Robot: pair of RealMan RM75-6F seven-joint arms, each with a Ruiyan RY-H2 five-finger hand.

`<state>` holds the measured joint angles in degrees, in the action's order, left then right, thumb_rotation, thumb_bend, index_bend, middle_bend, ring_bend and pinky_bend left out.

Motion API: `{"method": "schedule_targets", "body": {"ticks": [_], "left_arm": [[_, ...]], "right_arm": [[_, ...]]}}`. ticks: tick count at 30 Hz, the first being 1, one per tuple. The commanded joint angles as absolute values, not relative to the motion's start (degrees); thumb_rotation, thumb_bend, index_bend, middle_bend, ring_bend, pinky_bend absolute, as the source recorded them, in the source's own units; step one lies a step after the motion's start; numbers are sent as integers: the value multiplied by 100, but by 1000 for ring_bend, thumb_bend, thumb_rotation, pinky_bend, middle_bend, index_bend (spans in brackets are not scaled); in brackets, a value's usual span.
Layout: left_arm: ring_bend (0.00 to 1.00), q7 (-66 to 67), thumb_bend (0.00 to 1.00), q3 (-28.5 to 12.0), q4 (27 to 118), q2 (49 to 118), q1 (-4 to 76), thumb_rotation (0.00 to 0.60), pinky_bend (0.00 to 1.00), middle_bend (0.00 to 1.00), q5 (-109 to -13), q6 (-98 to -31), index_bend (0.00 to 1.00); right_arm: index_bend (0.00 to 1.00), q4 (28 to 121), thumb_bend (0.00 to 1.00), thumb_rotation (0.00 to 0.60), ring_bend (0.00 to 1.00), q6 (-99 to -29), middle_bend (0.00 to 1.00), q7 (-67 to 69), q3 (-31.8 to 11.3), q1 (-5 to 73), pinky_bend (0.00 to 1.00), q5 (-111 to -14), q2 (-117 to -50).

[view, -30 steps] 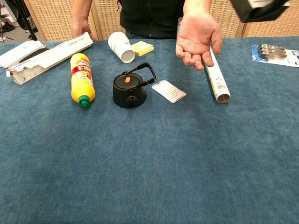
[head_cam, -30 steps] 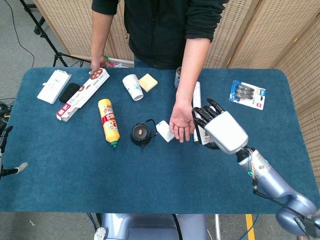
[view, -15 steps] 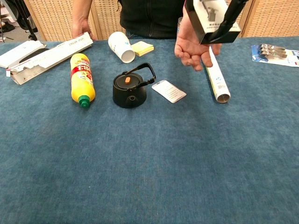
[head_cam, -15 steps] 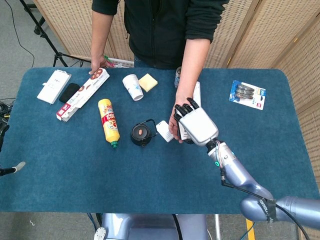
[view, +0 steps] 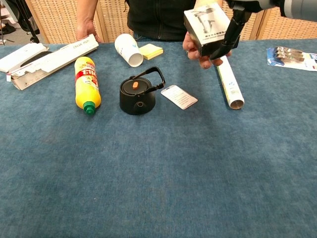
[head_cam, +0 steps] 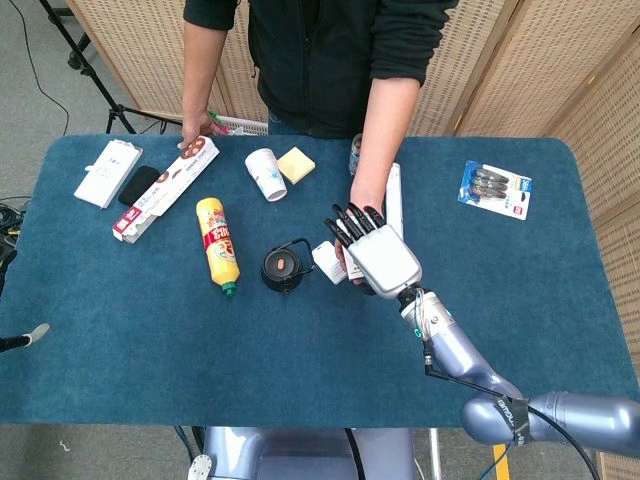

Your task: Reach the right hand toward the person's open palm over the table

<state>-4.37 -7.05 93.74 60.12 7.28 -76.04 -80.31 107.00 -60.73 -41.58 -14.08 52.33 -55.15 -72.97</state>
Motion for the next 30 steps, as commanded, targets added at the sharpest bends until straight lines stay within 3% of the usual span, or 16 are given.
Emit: {"method": "schedule_targets", "body": {"ticks": [1,8,11,16,21,30], "left_arm": [[0,-431,0,-703,9373,6015,728,600,14,0,-7603,-8030,0],[0,-445,0,-698,9369,6010,733,600,14,0,-7602,-8007,0],[0,-484,0,-692,9367,5999,728,600,14,0,-7614,-8002,0],[0,-523,0,-684,9382,5982,715,600,14,0,-7648,-8026,0],[0,-522,0,-662,9398,5990,710,600,14,0,-7687,-8033,0],[0,-424,0,-655,9395,6045,713,600,14,0,-7669,-8039,0]], "right_arm": [[0,10883,0,600,0,-6157,0,-3995,-1433,5142,94,-5545,-7095],[0,11439,0,600,0,-6444,0,-3773,-1302,4771,94,-5905,-6395],[0,11625,0,600,0,-6793,0,-3339,-1058,4263,94,-6503,-5896],[0,11108,0,600,0,-7290,0,-2172,-570,3435,85,-7509,-5528],[0,9705,0,600,0,-7878,0,-881,-100,2583,79,-7967,-5877],[0,7195,0,600,0,-8483,0,874,24,1797,76,-8277,-7154]]}}
